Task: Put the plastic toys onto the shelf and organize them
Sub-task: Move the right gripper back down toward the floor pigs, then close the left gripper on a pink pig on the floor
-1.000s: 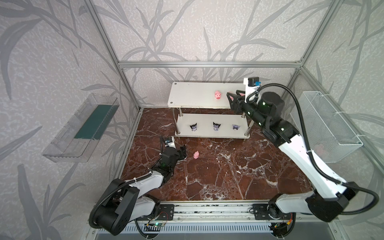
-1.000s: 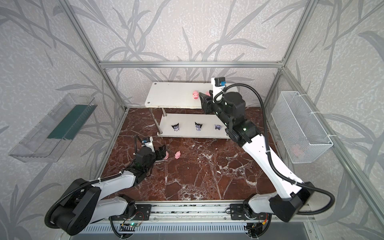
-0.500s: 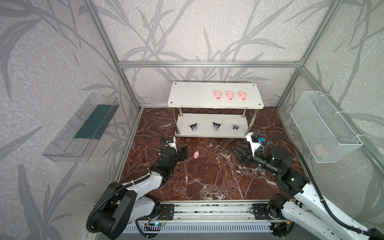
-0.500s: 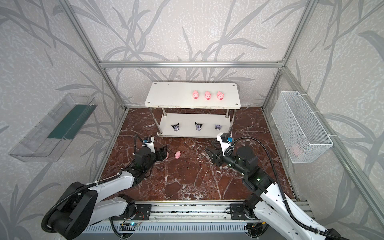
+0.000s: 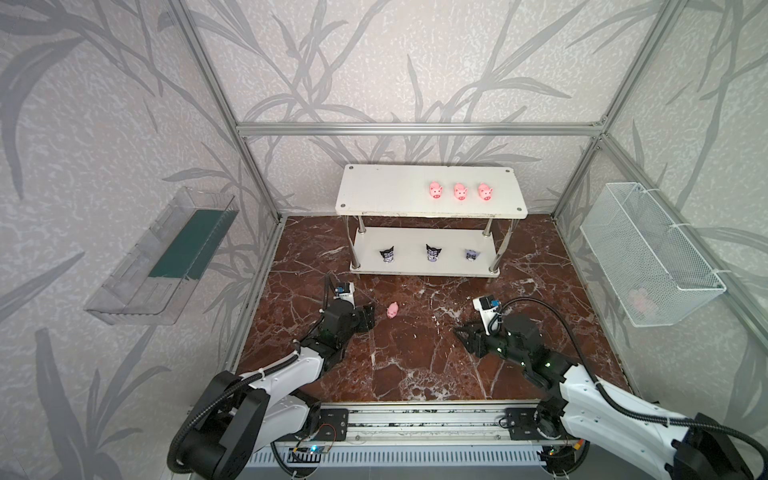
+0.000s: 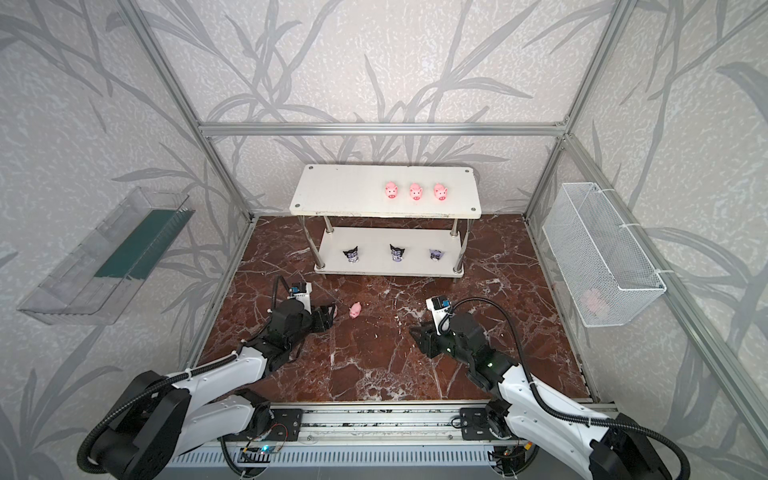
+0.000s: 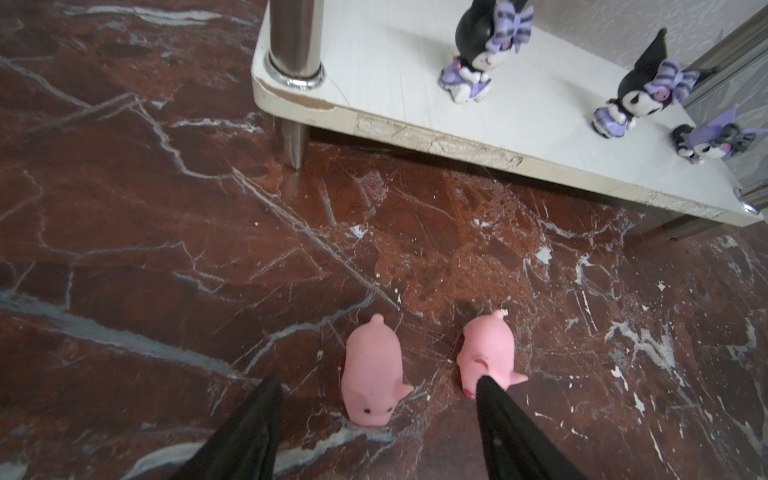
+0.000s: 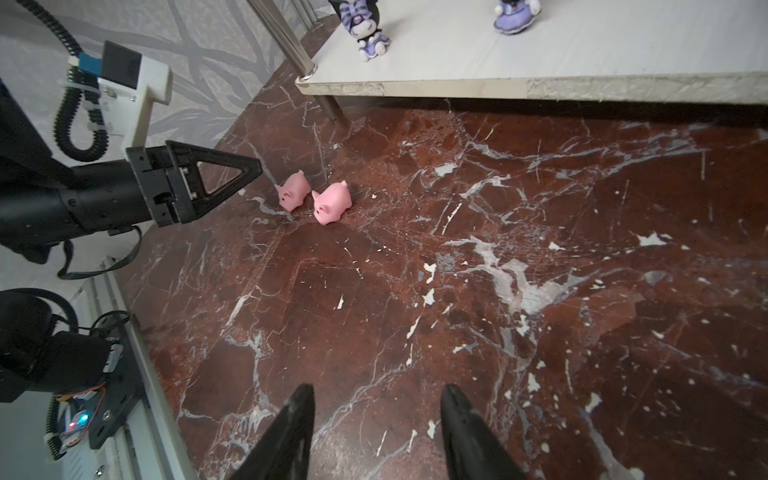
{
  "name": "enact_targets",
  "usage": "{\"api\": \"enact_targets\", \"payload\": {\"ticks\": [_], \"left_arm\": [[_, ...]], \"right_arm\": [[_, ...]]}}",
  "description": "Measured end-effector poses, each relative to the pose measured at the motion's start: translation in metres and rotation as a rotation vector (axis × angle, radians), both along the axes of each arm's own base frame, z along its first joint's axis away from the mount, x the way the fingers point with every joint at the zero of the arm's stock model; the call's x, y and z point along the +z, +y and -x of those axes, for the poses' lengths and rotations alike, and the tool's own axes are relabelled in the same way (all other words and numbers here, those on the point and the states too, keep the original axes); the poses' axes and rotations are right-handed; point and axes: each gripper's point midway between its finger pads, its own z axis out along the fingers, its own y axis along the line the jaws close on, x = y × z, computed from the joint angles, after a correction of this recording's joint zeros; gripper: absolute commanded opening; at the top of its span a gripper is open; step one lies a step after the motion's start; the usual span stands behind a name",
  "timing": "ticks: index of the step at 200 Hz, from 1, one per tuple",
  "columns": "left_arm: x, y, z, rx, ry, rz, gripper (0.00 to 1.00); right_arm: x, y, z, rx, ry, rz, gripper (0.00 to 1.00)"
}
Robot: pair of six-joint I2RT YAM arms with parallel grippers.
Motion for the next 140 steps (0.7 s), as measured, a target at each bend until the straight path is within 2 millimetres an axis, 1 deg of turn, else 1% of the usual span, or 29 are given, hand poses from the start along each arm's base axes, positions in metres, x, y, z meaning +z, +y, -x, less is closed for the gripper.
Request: {"api": "enact_targets", "payload": {"ticks": [20,39,63,90,116,140], "left_arm": [[-0.005,-0.005,0.006,-0.019,0.022,-0.016,0.71],[-0.009,-0.008,0.010,-0.027,0.033,-0.033,0.71],[-0.021,-0.006,0.012,-0.016,0.064,-0.067,0.71],[-0.034,-0.001,0.013,0.004,0.101,-0.096,0.68],[-0.045,-0.003,0.009,0.005,0.136,-0.119,0.68],[-0.044,-0.007,0.001,0.010,0.127,-0.116,0.65]], "right_arm": [[-0.014,-0.002,-0.007,-0.033,0.028,0.034,0.48],[-0.032,-0.003,-0.012,-0.055,0.066,0.073,0.47],[-0.049,0.000,-0.017,-0.065,0.107,0.095,0.47],[-0.058,0.005,-0.023,-0.070,0.126,0.092,0.46],[-0.063,0.010,-0.027,-0.072,0.134,0.080,0.45],[-0.065,0.012,-0.030,-0.075,0.136,0.069,0.45]]}}
